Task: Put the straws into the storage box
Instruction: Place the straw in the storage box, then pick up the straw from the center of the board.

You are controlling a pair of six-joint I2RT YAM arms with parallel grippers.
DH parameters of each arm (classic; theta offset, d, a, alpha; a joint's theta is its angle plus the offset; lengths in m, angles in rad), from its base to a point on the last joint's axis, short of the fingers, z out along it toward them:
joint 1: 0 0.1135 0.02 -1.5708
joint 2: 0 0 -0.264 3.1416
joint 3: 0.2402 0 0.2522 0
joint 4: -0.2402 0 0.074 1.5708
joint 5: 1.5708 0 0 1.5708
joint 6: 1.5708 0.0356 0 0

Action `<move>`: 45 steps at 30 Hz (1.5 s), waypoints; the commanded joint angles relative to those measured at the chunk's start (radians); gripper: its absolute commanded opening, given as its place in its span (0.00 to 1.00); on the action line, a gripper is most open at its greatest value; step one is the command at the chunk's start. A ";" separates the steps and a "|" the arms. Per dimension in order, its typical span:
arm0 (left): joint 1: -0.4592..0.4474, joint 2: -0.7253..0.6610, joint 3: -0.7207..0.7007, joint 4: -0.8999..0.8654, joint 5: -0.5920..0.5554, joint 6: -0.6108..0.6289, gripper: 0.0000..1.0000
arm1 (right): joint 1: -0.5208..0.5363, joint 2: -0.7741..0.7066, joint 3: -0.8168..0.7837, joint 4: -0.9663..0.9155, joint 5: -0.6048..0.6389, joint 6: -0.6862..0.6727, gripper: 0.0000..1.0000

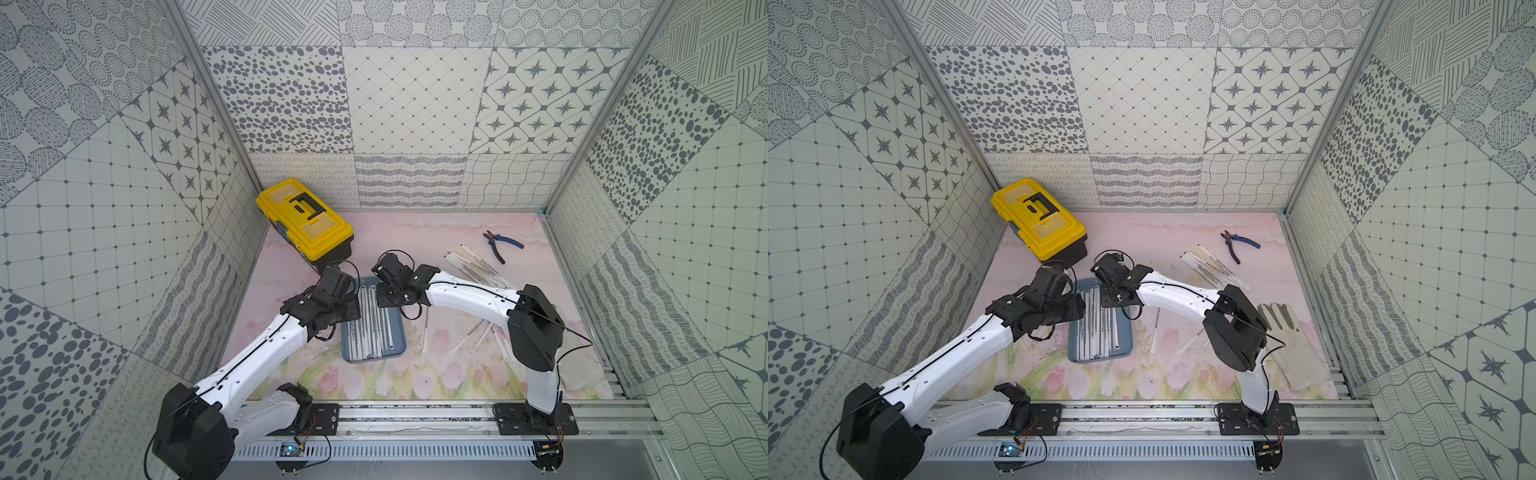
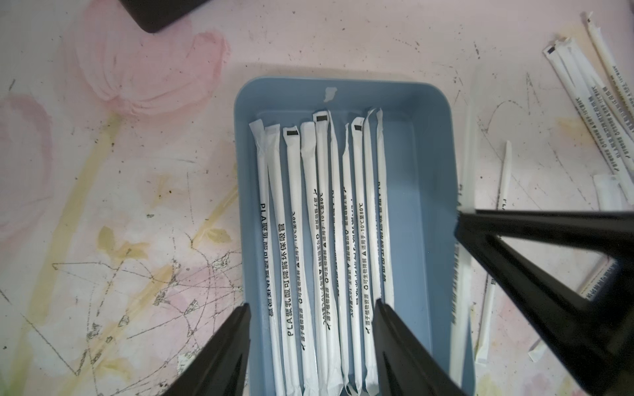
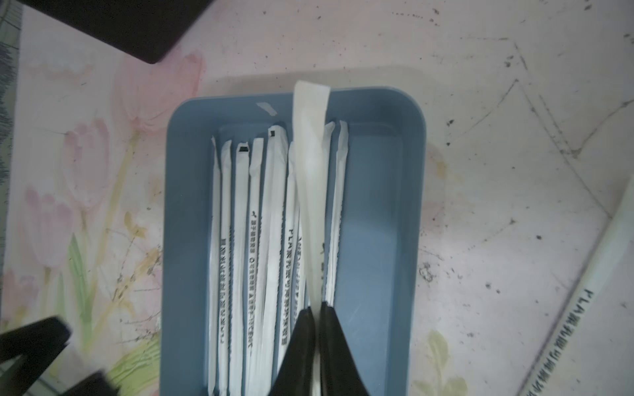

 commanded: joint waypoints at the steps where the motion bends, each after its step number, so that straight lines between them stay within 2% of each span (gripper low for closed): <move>1: 0.009 -0.014 -0.007 -0.024 0.025 -0.013 0.61 | -0.015 0.078 0.031 0.003 0.002 0.015 0.08; 21: 0.010 0.013 -0.015 0.010 0.068 -0.024 0.60 | -0.018 0.203 0.068 0.043 -0.044 0.073 0.12; 24: 0.009 0.011 -0.014 0.007 0.066 -0.022 0.60 | -0.016 0.161 0.057 0.028 -0.049 0.070 0.18; 31: 0.006 0.027 0.022 0.008 0.091 -0.016 0.60 | -0.012 -0.099 -0.073 -0.035 -0.016 0.054 0.28; 34: -0.049 0.051 0.046 0.019 0.079 0.003 0.60 | -0.058 -0.195 -0.197 -0.059 0.049 0.051 0.30; 37: -0.179 0.100 0.066 0.059 0.031 0.026 0.60 | -0.128 -0.208 -0.303 -0.067 0.075 0.025 0.35; 41: -0.298 0.202 0.102 0.082 0.012 -0.002 0.60 | -0.140 -0.177 -0.313 -0.069 0.107 0.007 0.35; 45: -0.349 0.263 0.126 0.093 0.001 -0.029 0.60 | -0.142 -0.119 -0.305 -0.044 0.096 0.021 0.32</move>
